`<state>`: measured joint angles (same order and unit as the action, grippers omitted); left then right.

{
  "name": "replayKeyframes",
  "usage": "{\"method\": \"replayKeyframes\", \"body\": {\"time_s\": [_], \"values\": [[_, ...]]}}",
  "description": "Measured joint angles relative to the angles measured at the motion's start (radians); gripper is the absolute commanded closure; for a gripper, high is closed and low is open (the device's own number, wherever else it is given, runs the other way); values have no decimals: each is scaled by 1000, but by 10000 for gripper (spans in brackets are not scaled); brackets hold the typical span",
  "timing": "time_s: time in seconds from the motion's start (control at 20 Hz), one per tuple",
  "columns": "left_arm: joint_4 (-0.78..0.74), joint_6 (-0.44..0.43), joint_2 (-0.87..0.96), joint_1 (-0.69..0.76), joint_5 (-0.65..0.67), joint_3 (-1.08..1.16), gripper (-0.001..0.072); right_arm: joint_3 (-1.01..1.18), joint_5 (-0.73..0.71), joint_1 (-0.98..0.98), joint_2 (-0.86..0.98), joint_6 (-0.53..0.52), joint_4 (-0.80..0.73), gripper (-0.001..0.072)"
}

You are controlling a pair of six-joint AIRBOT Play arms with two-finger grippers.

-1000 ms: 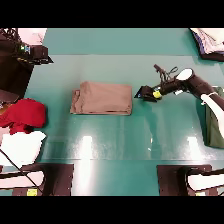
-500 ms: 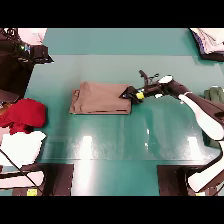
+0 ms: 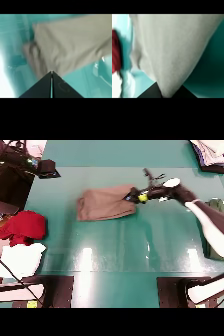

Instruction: Fold the shirts.

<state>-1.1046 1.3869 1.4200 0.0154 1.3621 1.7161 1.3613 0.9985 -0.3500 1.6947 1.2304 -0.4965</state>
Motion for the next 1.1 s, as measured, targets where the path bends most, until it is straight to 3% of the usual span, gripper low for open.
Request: {"method": "replayKeyframes", "body": {"time_s": [0.3, 0.6, 1.1], "values": [[3, -5, 0, 188, -91, 0, 686, -166, -28, 403, -341, 44, -164, 695], [2, -7, 0, 331, -207, 0, 686, -206, -53, 788, -475, 69, -244, 695], [-2, -6, 1, 378, -241, 0, 685, -64, -135, 956, -520, 76, -277, 696]]}}
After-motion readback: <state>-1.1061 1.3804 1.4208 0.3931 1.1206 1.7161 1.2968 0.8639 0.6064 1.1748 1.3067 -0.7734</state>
